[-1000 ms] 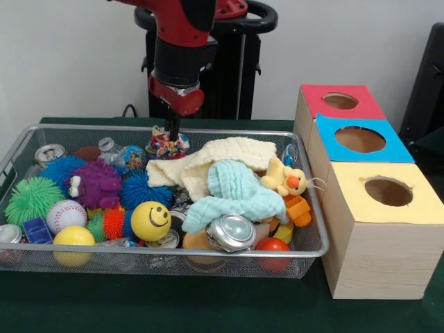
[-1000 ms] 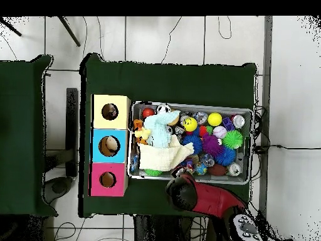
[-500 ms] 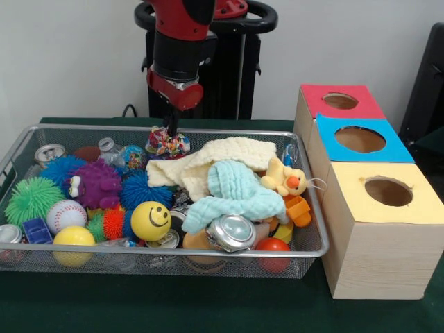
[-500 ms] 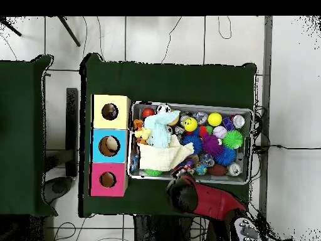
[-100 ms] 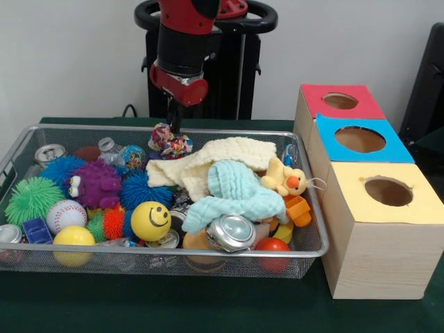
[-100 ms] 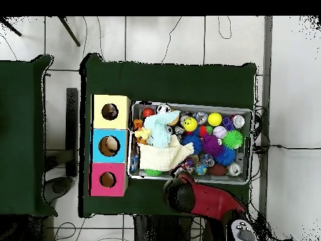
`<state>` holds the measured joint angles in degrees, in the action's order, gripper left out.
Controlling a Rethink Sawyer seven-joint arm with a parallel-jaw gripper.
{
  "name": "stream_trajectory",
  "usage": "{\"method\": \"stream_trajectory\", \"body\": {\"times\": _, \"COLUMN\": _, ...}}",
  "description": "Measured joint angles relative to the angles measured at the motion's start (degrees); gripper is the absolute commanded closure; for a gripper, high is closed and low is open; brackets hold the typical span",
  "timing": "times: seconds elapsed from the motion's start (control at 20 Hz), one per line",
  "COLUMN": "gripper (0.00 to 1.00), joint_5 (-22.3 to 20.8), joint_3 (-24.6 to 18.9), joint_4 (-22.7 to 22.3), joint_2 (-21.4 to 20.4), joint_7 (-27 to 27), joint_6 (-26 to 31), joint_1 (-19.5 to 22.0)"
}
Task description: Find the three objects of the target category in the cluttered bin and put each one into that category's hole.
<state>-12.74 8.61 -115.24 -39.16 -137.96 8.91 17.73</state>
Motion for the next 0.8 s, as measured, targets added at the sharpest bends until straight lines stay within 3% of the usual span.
{"method": "stream_trajectory", "body": {"times": 0.1, "gripper": 1.0, "joint_5": 0.2, "joint_3": 0.1, "joint_4": 0.0, "joint_2": -1.5, "joint_7": 0.0, "joint_6": 1.4, "joint_1": -0.9}}
{"method": "stream_trajectory", "body": {"times": 0.15, "gripper": 0.0, "joint_5": 0.4, "joint_3": 0.1, "joint_4": 0.0, "joint_2": -2.3, "joint_7": 0.0, "joint_6": 2.1, "joint_1": -1.4}}
{"method": "stream_trajectory", "body": {"times": 0.8, "gripper": 0.0, "joint_5": 0.3, "joint_3": 1.8, "joint_4": 0.0, "joint_2": -3.0, "joint_7": 0.0, "joint_6": 2.4, "joint_1": -2.9}}
